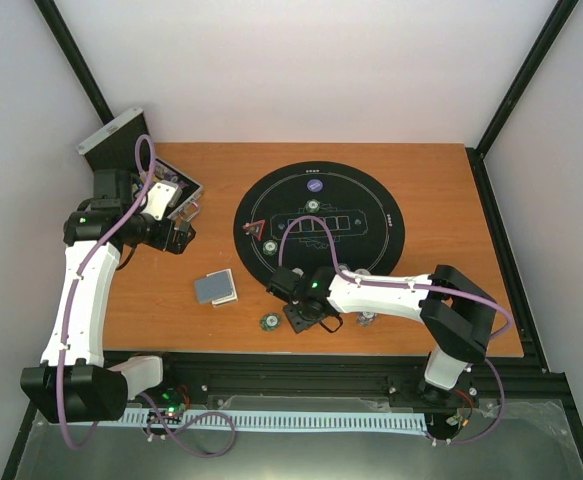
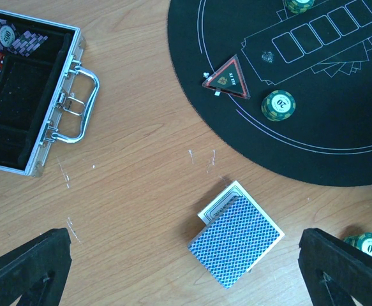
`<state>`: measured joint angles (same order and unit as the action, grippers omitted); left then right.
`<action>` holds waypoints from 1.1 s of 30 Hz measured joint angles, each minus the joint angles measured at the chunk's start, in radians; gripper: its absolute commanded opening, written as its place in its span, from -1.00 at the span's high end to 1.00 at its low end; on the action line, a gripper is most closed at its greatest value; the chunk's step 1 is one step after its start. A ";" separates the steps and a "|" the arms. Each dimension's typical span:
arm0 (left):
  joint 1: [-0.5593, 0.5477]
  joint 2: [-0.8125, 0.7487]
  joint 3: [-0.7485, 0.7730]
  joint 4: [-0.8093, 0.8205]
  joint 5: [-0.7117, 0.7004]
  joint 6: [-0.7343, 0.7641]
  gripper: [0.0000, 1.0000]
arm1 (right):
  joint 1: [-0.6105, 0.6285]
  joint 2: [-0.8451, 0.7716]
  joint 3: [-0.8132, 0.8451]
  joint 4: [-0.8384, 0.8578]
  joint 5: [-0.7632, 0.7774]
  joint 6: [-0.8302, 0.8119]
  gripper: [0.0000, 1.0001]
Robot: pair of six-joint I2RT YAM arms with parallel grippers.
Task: Distribute texas hold em gaming equipment
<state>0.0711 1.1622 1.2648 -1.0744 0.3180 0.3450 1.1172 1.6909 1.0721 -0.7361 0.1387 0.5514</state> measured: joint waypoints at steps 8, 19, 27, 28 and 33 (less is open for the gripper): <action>0.000 0.000 0.000 0.000 0.000 0.000 -1.00 | 0.000 0.000 0.000 0.000 0.000 0.000 0.08; 0.000 0.000 0.000 0.000 0.005 0.000 -1.00 | 0.000 0.000 0.004 -0.006 0.003 0.000 0.18; 0.000 0.000 0.000 0.000 0.008 0.000 -1.00 | 0.000 -0.005 0.050 -0.046 0.011 -0.001 0.18; 0.000 0.000 0.000 0.000 0.008 0.000 -1.00 | 0.000 -0.007 0.057 -0.050 0.012 -0.002 0.18; 0.000 0.000 0.000 0.000 0.011 0.000 -1.00 | 0.000 -0.013 0.091 -0.075 0.032 -0.012 0.18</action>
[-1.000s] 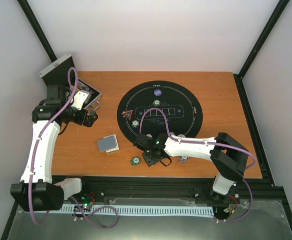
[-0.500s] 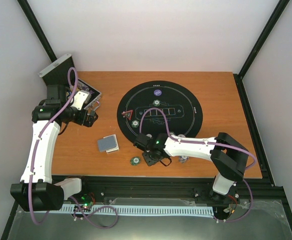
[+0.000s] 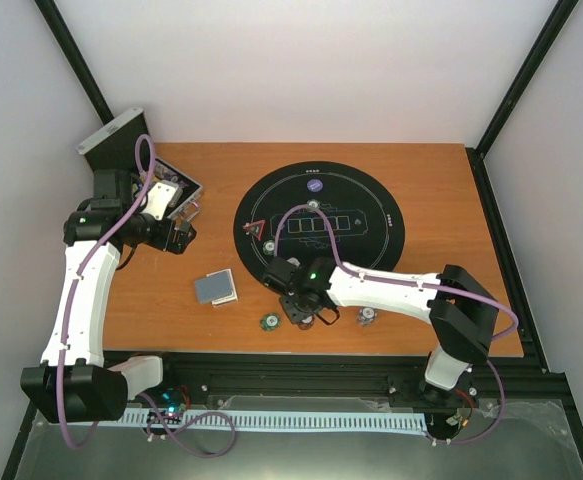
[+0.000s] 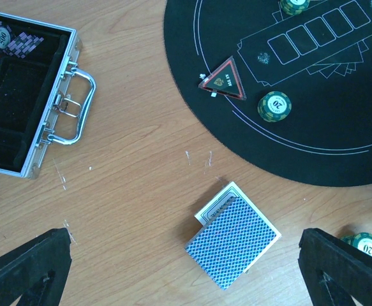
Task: Distribute texas hold em gaming equipment
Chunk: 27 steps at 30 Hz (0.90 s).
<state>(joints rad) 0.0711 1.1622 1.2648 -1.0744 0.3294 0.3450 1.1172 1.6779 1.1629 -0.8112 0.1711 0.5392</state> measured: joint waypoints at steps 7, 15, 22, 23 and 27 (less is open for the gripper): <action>0.000 0.000 0.000 0.000 0.001 0.000 -1.00 | -0.061 0.067 0.216 -0.055 0.029 -0.073 0.18; 0.000 0.000 0.000 0.000 0.004 0.000 -1.00 | -0.253 0.376 0.645 -0.067 0.017 -0.185 0.20; 0.000 0.000 0.000 0.000 0.011 0.000 -1.00 | -0.345 0.666 0.949 -0.110 -0.008 -0.232 0.20; 0.000 0.000 0.000 0.000 0.014 0.000 -1.00 | -0.354 0.699 0.981 -0.118 -0.011 -0.236 0.20; 0.000 0.000 0.000 0.000 0.027 0.000 -1.00 | -0.373 0.783 1.052 -0.138 -0.029 -0.240 0.19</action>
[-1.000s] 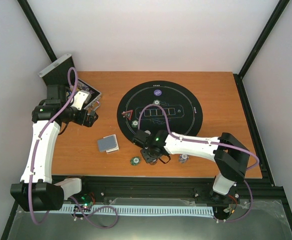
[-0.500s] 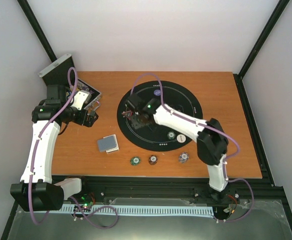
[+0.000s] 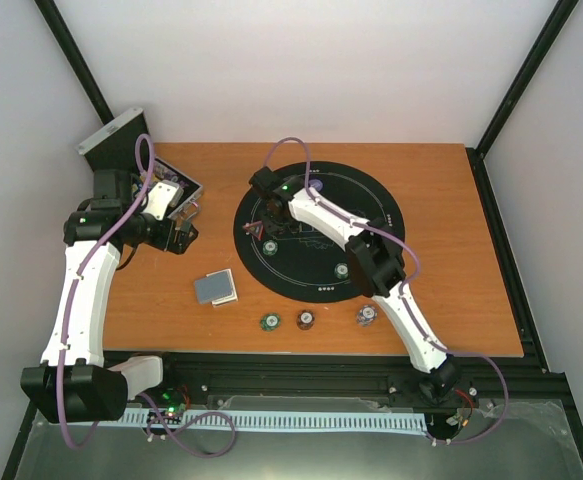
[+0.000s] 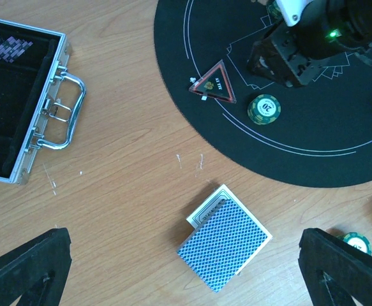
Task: Distribute texas hold em gaming equipment
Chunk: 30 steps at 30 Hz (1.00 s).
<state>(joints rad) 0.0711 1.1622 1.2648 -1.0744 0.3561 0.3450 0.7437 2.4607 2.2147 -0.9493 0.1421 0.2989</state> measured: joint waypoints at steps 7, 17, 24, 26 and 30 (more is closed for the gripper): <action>0.000 0.000 0.000 0.000 0.013 0.000 -1.00 | -0.004 0.069 0.073 -0.005 -0.033 0.001 0.19; 0.000 0.000 0.000 0.000 0.014 0.000 -1.00 | -0.004 0.082 0.073 -0.010 -0.053 0.011 -0.21; 0.000 0.000 0.000 0.000 0.014 0.000 -1.00 | -0.006 0.082 0.138 -0.057 -0.046 0.002 -0.29; 0.000 0.000 0.000 0.000 0.014 0.000 -1.00 | -0.008 0.073 0.160 -0.060 -0.043 -0.003 -0.28; 0.000 0.000 0.000 -0.001 0.012 0.000 -1.00 | -0.010 0.002 0.129 -0.077 -0.034 -0.008 -0.28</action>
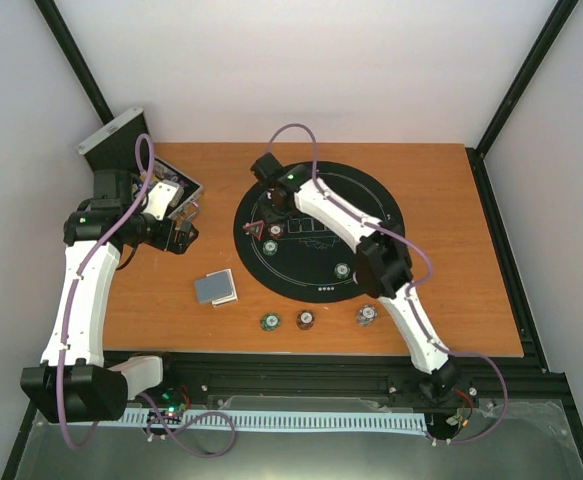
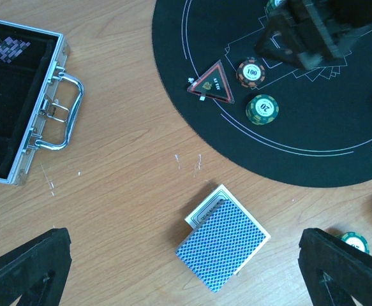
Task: Distribute texas hold em gaming equipment
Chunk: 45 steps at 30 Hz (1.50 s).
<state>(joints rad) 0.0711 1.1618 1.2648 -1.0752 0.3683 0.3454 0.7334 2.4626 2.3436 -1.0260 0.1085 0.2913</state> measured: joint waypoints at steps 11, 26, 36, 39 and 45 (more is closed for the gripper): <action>0.000 0.001 0.007 -0.007 -0.005 0.000 -1.00 | 0.158 -0.652 -0.834 0.174 0.038 0.083 -0.42; 0.000 0.001 0.008 -0.008 -0.005 -0.001 -1.00 | 0.382 -0.811 -1.268 0.286 0.023 0.307 -0.45; 0.000 0.001 0.008 -0.008 -0.005 -0.001 -1.00 | 0.383 -0.800 -1.294 0.341 0.011 0.327 -0.30; 0.000 0.001 0.008 -0.008 -0.005 -0.001 -1.00 | 0.383 -0.787 -1.294 0.348 0.011 0.328 -0.24; 0.000 0.001 0.008 -0.008 -0.005 -0.001 -1.00 | 0.383 -0.774 -1.297 0.351 0.014 0.327 -0.13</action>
<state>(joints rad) 0.0711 1.1629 1.2724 -1.0832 0.3637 0.3443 1.1164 1.6882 1.0470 -0.6750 0.1230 0.6182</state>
